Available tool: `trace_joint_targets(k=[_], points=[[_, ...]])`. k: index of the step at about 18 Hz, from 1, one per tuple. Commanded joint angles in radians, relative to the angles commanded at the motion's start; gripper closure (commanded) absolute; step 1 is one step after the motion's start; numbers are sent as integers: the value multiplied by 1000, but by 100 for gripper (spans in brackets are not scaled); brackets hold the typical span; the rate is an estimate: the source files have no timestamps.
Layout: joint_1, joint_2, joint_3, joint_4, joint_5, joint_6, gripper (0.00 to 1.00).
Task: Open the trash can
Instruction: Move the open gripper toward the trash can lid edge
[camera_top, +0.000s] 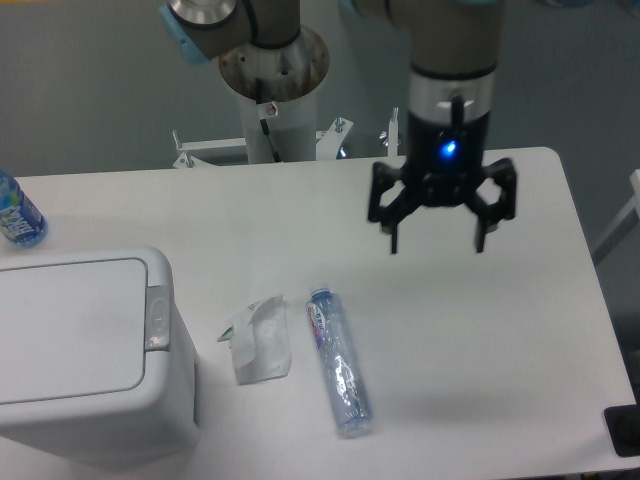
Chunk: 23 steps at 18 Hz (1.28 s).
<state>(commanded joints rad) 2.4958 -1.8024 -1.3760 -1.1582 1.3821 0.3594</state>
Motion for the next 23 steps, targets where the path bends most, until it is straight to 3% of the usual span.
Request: trace_joint_targets(k=[3,6,11,23], points=[[-17,-3,0,-2,-26,-156,0],[-20,-12,0,0,-132,-290,0],[-32,-15,-6,0,-277,-316,0],[-149,-52,-11,66,-273,-327,0]])
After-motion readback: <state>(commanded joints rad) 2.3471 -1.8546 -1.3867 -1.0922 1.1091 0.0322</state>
